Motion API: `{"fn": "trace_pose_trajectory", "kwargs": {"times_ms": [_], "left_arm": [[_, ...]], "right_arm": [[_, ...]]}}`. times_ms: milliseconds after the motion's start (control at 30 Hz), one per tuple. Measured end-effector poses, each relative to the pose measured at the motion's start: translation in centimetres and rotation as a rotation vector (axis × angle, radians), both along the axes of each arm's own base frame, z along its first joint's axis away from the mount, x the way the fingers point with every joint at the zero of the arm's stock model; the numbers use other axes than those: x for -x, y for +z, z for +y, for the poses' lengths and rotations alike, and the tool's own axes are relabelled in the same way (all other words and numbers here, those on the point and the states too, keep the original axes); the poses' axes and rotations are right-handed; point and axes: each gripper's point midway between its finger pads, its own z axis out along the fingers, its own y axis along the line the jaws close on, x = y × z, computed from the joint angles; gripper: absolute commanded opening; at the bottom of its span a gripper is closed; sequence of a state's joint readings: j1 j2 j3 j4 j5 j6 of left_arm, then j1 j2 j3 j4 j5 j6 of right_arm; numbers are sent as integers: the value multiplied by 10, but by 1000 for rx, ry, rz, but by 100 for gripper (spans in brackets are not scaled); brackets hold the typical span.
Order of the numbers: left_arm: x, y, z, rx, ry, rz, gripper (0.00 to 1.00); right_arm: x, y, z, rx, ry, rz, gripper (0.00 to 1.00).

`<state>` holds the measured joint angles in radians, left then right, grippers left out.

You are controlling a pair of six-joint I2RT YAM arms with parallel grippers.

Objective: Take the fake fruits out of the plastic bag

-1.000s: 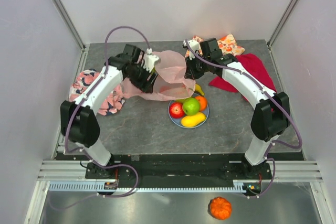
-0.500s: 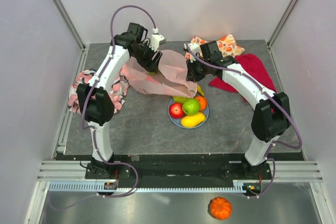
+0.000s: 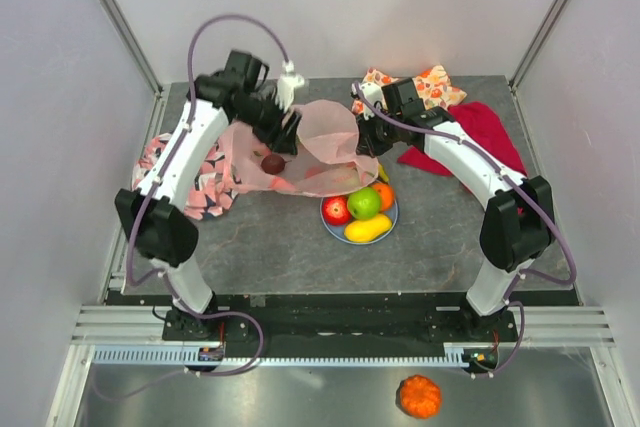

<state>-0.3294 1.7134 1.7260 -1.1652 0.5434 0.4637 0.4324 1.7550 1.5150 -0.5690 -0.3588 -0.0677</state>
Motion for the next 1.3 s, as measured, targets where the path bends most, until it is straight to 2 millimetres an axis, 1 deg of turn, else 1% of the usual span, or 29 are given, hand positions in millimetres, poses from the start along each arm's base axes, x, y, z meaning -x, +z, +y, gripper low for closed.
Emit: {"fn": "trace_pose_trajectory", "kwargs": {"times_ms": [100,133,167,200,233,267,367,467,567,667,767,833,933,1000,1067,1100,1133,1167,1233,1300], "left_arm": [[-60,47,-17,53,10,-188,67],[-75,56,-20,63,13,-226,68],[-83,61,-22,69,13,-247,68],[-93,61,-25,71,9,-260,68],[-96,57,-25,66,5,-256,69],[-97,49,-25,54,-8,-244,69],[-89,12,-20,-1,-51,-160,69],[-78,-23,-9,-74,-96,-92,69],[-71,-42,0,-122,-126,-67,66],[-68,-56,5,-154,-154,-58,65],[-65,-62,5,-156,-177,-66,64],[-60,-60,3,-150,-193,-91,65],[-41,-45,-7,-145,-250,-160,64],[-24,-32,-20,-135,-315,-216,64],[-10,-22,-33,-126,-376,-267,64],[-4,-21,-37,-123,-400,-278,64],[2,-22,-44,-124,-434,-293,63],[4,-25,-46,-129,-448,-297,63],[4,-34,-47,-152,-469,-309,61],[1,-49,-44,-189,-473,-327,61]], "right_arm": [[0,0,0,-1,0,0,4],[0,0,0,0,0,0,4],[1,-1,0,1,0,1,4],[1,-1,-1,2,-1,2,4],[2,-2,-1,3,-1,3,4],[3,-2,-2,4,-1,5,4],[4,-1,-3,5,-4,1,4],[2,0,-4,10,-12,-6,4],[2,0,-5,13,-16,-10,4],[1,0,-6,18,-21,-12,2],[-1,0,-8,26,-32,-17,1],[-2,0,-9,29,-36,-17,1],[-3,-1,-11,33,-45,-18,0],[-3,-1,-12,37,-51,-20,0],[-5,-1,-14,40,-57,-20,0],[-5,-2,-14,41,-60,-20,0],[-5,-2,-15,40,-63,-18,0],[-6,-3,-15,40,-65,-15,0],[-6,-4,-15,41,-66,-11,0],[-6,-7,-15,43,-67,-6,0]]}}
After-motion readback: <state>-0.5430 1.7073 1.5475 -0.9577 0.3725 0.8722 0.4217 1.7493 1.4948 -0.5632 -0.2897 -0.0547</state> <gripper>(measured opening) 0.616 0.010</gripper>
